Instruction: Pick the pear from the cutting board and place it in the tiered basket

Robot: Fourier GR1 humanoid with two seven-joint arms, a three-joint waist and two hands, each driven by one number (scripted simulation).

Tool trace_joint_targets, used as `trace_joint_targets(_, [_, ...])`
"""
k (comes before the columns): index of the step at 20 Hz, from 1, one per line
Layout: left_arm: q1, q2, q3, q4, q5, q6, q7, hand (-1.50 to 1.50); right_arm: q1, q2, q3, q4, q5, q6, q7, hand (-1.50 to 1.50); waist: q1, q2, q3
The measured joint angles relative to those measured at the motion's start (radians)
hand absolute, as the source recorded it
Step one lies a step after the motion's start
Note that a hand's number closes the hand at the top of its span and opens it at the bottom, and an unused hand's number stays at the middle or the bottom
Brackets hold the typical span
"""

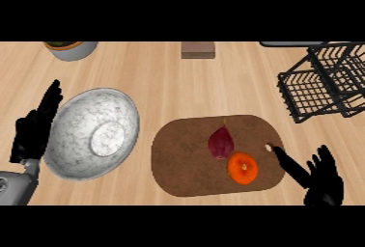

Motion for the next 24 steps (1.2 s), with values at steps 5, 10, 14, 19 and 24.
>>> trace_joint_targets(5, [-0.006, -0.009, -0.017, -0.015, -0.020, 0.005, 0.004, 0.00, 0.016, -0.183, 0.140, -0.104, 0.042, 0.090, 0.254, -1.50, 0.028, 0.004, -0.002])
trace_joint_targets(10, [-0.017, -0.012, -0.024, -0.020, -0.030, -0.002, 0.015, 0.00, -0.101, -0.363, 0.186, -0.201, 0.059, 0.192, 0.556, -1.50, 0.044, 0.006, -0.001])
trace_joint_targets(14, [-0.019, -0.032, -0.038, -0.044, -0.049, 0.013, 0.037, 0.00, -0.234, -0.441, 0.189, -0.206, 0.066, 0.252, 0.728, -1.50, 0.049, 0.006, 0.002])
trace_joint_targets(19, [-0.013, -0.051, -0.040, -0.033, -0.060, 0.013, 0.019, 0.00, -0.352, -0.439, 0.206, -0.152, 0.022, 0.299, 0.813, -1.50, 0.051, 0.008, 0.003])
trace_joint_targets(24, [-0.017, -0.068, -0.041, -0.019, -0.077, 0.020, 0.016, 0.00, -0.447, -0.400, 0.250, -0.075, -0.023, 0.318, 0.857, -1.50, 0.052, 0.009, 0.004])
